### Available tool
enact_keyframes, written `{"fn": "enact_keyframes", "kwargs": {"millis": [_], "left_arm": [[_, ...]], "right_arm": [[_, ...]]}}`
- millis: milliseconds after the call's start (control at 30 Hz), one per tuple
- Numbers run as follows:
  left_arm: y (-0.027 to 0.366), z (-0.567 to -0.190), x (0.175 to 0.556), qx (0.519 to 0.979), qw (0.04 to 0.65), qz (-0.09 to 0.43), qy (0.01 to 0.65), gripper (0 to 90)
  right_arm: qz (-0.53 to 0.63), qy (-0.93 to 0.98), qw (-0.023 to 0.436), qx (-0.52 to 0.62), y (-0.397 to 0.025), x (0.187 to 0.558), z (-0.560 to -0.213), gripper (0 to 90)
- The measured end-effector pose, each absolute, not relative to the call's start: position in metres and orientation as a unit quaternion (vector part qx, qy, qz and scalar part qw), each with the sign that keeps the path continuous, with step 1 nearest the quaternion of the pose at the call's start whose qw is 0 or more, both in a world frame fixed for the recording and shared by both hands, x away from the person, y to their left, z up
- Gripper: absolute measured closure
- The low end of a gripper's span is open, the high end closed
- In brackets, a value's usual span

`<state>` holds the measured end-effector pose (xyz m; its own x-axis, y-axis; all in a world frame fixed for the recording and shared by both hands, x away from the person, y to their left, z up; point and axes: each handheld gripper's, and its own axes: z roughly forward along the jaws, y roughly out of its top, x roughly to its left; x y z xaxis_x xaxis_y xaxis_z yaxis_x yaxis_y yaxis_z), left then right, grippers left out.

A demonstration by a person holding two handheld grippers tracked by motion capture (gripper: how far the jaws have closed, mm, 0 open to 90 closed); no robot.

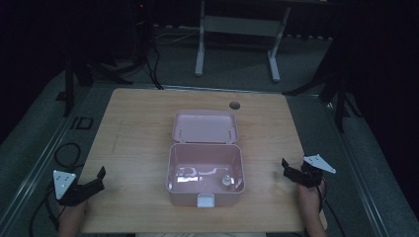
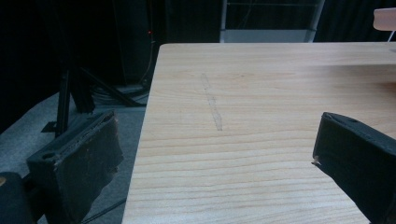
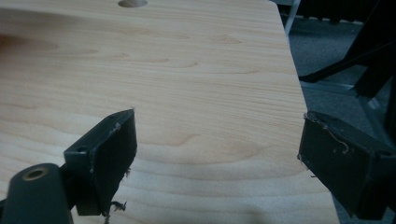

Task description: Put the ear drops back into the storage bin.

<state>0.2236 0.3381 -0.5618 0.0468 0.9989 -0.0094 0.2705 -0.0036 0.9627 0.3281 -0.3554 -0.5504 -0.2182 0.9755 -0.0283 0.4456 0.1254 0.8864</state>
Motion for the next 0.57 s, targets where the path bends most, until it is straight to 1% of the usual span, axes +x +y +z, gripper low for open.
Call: {"fn": "enact_keyframes", "kwargs": {"millis": [133,567], "left_arm": [[0.3382,-0.5619,0.2234,0.573,0.441,0.415,0.552,1.4],[0.3386,-0.562,0.2235,0.572,0.443,0.414,0.553,1.4]], "right_arm": [[0.392,0.669,0.325,0.542,-0.3568,0.3311,-0.5518,11.1],[0.382,0.672,0.326,0.545,-0.3556,0.3325,-0.5528,11.1]]}}
